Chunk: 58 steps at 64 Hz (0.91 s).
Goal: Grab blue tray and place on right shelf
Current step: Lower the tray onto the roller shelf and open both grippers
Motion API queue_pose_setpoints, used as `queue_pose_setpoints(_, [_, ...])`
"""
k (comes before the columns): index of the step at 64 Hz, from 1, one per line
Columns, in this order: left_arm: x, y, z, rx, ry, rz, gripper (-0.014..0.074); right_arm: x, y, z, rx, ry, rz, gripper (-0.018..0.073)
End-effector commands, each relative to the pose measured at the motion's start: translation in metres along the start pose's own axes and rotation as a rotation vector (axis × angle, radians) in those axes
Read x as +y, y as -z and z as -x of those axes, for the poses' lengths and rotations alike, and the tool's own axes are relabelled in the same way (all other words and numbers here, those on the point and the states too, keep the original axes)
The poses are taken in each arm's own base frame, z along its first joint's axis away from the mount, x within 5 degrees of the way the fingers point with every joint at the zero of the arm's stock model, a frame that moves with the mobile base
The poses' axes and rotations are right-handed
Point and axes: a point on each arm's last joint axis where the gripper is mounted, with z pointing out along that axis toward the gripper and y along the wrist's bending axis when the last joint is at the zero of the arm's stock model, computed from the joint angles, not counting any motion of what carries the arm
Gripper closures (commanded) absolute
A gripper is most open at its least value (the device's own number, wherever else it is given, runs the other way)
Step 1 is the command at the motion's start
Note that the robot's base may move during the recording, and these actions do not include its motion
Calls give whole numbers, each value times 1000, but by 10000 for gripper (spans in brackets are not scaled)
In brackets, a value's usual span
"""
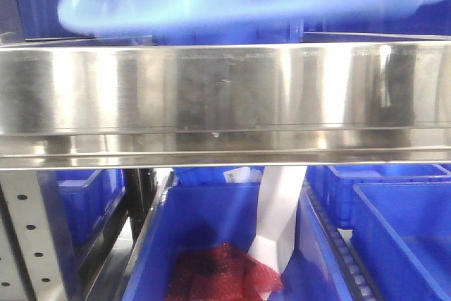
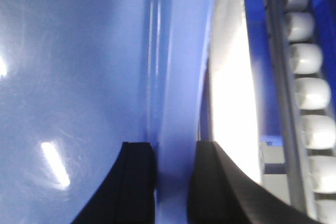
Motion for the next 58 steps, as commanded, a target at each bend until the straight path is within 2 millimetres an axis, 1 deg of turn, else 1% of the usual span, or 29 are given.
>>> queue_pose_setpoints(1, [-5,19,8,-100,-11,-32,617,3,11,12,-102,16,38,498])
queue_pose_setpoints(5, [-3,14,9,-90,-8,-28,572,4,4,13,-90,25,34,482])
queue_pose_setpoints(10, [-1,12,10,-85,-4,-25,484,5,-1,13,-77,27,29,394])
queue_pose_setpoints(12, [0,12,10,-88,0,-23,430,6,-3,13,-73,28,28,340])
queue_pose_setpoints(13, [1,12,11,-91,1,-23,407,6,-3,13,-73,28,28,293])
queue_pose_setpoints(18, [3,13,12,-94,7,-20,286,6,-6,12,-66,29,26,118])
queue_pose_setpoints(19, [3,13,12,-94,7,-20,250,6,-6,12,-64,29,25,83])
queue_pose_setpoints(20, [4,13,12,-95,10,-19,227,6,-6,12,-63,29,25,35])
queue_pose_setpoints(23, [4,13,12,-95,12,-20,165,6,-6,12,-61,29,24,-48])
queue_pose_setpoints(25, [5,13,12,-97,11,-18,132,6,-6,12,-61,29,24,-83])
queue_pose_setpoints(29, [6,13,13,-98,16,-18,90,6,-4,12,-65,28,25,-73])
queue_pose_setpoints(35, [6,18,11,-94,11,-19,82,4,4,11,-74,25,28,-53])
queue_pose_setpoints(40, [4,30,9,-109,0,-24,86,2,16,10,-92,18,36,-26])
queue_pose_setpoints(43, [2,39,6,-119,-11,-23,97,-1,28,9,-110,12,43,3])
queue_pose_setpoints(49, [-3,64,-3,-168,-45,-31,137,-6,52,5,-151,2,64,107])
queue_pose_setpoints(50, [-5,71,-6,-185,-58,-34,152,-7,59,4,-164,0,69,137])
queue_pose_setpoints(53, [-7,84,-14,-220,-78,-34,191,-12,78,-1,-200,-4,82,213])
queue_pose_setpoints(56, [-10,103,-25,-280,-101,-44,239,-15,91,-6,-233,-6,95,293])
queue_pose_setpoints(58, [-11,106,-30,-294,-109,-44,262,-17,96,-10,-246,-7,100,326])
